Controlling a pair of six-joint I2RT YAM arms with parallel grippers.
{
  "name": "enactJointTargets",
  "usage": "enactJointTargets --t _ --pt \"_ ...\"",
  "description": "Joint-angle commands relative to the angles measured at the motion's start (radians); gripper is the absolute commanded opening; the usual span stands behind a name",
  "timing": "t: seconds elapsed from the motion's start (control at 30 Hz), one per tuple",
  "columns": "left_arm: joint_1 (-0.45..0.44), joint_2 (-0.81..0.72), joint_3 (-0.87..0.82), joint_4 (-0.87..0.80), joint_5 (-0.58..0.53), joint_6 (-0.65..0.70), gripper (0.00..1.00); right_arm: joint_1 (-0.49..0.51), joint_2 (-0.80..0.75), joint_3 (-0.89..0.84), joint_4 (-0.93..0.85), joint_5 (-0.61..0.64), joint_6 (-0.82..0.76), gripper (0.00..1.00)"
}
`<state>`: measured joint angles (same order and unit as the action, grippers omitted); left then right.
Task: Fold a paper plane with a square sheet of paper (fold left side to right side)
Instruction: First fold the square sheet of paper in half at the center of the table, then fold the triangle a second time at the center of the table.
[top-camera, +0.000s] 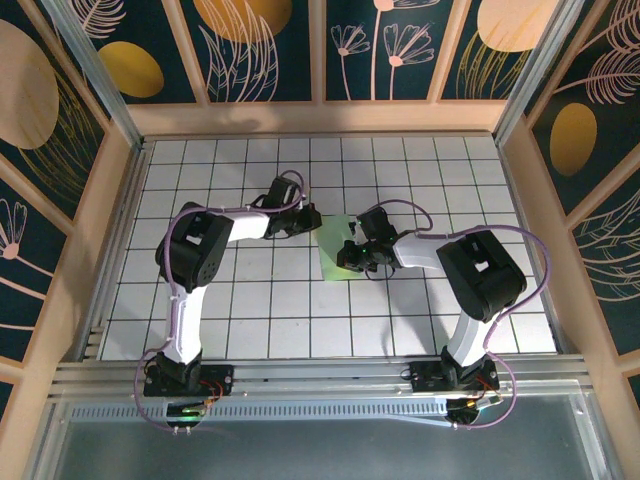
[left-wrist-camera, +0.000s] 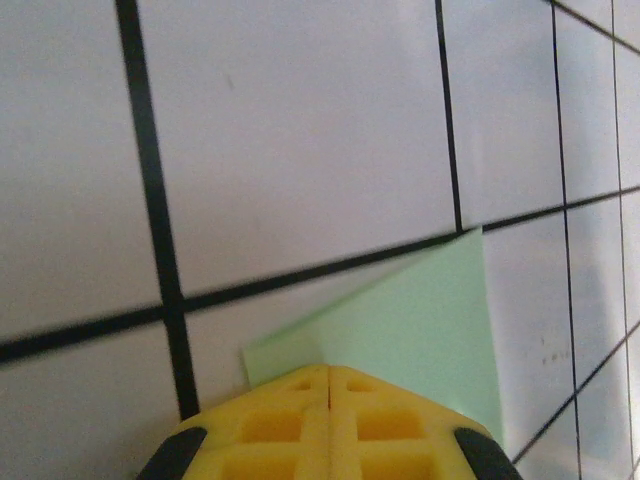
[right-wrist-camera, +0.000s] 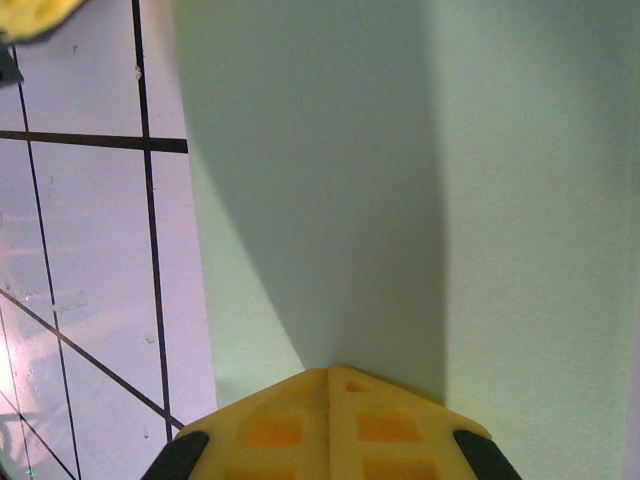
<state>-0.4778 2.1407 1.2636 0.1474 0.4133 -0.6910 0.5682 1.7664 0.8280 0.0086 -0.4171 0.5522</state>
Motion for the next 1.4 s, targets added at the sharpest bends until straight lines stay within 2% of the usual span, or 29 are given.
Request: enactJointTargets --t 0.0,0.23,0.5,0.67,0.9,1.37 --pt "0.041 0.065 0.054 -0.065 -0.077 0.046 0.00 -0.014 0.059 -0.058 -0.168 0.097 -0.012 0.00" --pt "0.051 0.062 0.099 -0.098 -0.077 0.076 0.00 -0.015 0.047 -0.068 -0.143 0.082 0.007 0.00" --pt "0.041 -0.125 -0.049 -0.073 -0.031 0.078 0.00 -0.010 0.042 -0.072 -0.107 0.067 0.033 0.00" --pt "-0.020 -0.202 -0.141 -0.059 0.025 0.048 0.00 -0.007 0.045 -0.067 -0.106 0.069 0.035 0.00" --pt "-0.098 -0.172 -0.173 -0.034 0.054 0.006 0.00 -0.004 0.053 -0.057 -0.114 0.070 0.031 0.00" --pt "-0.100 -0.114 -0.199 -0.046 0.002 0.011 0.00 -0.002 0.047 -0.031 -0.127 0.062 0.029 0.00"
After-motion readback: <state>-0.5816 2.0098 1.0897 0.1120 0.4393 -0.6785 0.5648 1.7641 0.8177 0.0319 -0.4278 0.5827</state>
